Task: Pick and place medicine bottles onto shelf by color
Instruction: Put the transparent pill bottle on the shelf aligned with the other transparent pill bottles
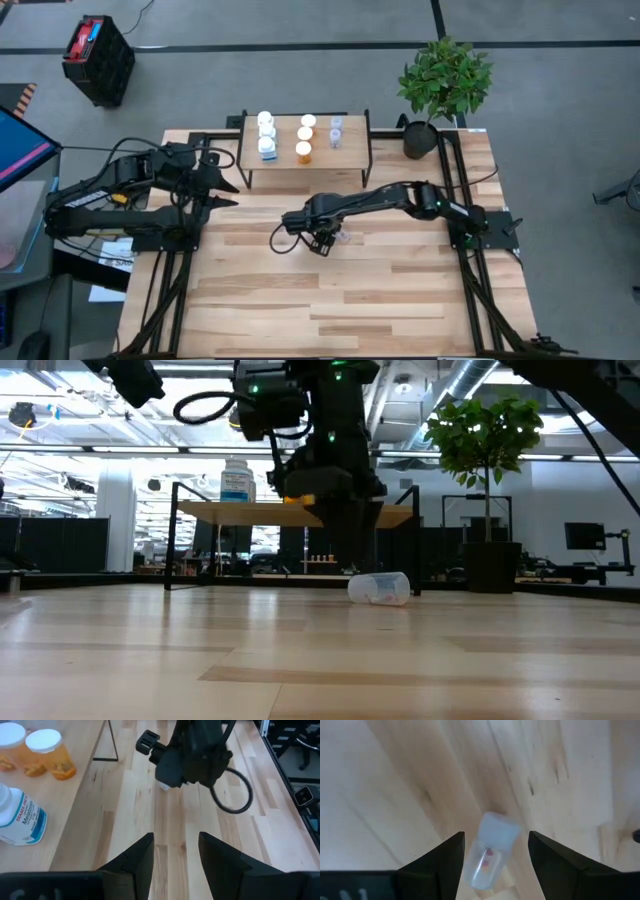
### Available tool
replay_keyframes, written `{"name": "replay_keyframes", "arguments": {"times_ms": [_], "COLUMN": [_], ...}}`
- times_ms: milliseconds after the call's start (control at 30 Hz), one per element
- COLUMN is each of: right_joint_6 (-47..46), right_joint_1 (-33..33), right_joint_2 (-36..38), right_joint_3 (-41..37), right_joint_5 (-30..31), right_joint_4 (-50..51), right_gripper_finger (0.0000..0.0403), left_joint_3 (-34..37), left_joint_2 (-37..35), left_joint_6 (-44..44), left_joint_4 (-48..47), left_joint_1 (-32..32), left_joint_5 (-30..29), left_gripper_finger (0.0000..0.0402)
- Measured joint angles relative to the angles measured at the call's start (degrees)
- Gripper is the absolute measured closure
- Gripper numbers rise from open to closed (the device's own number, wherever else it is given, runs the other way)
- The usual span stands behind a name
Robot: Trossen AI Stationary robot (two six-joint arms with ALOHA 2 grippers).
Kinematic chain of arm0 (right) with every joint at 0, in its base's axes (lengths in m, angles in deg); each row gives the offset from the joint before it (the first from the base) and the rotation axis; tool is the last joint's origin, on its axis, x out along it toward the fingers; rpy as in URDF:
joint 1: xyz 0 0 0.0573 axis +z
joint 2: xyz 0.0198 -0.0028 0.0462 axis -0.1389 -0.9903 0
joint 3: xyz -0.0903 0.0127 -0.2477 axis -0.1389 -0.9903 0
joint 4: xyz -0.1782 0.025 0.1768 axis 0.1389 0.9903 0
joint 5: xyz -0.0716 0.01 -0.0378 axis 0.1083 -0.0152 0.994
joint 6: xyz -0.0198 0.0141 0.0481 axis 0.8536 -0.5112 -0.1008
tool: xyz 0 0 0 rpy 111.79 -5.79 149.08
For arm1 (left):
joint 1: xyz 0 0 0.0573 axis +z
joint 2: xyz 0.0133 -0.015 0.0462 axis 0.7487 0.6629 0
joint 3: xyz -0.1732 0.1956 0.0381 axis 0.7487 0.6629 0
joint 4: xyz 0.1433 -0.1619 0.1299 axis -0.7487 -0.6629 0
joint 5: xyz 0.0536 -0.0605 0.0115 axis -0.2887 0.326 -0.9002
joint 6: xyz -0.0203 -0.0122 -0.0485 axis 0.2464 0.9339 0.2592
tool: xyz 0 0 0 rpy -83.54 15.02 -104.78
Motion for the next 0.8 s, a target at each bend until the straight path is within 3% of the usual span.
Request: {"name": "replay_keyframes", "arguments": {"times_ms": [800], "right_joint_6": [-4.8], "right_joint_1": [-1.1], "right_joint_2": [-4.5], "right_joint_3": [0.0], "right_joint_5": [0.3], "right_joint_4": [0.5], "right_gripper_finger": [0.0163], "left_joint_3": [0.0], "left_joint_2": [0.0], "left_joint_6": [0.0], "left_joint_4": [-0.1], "left_joint_1": [0.0], "left_joint_5": [0.0], "left_gripper_finger": [0.026]}}
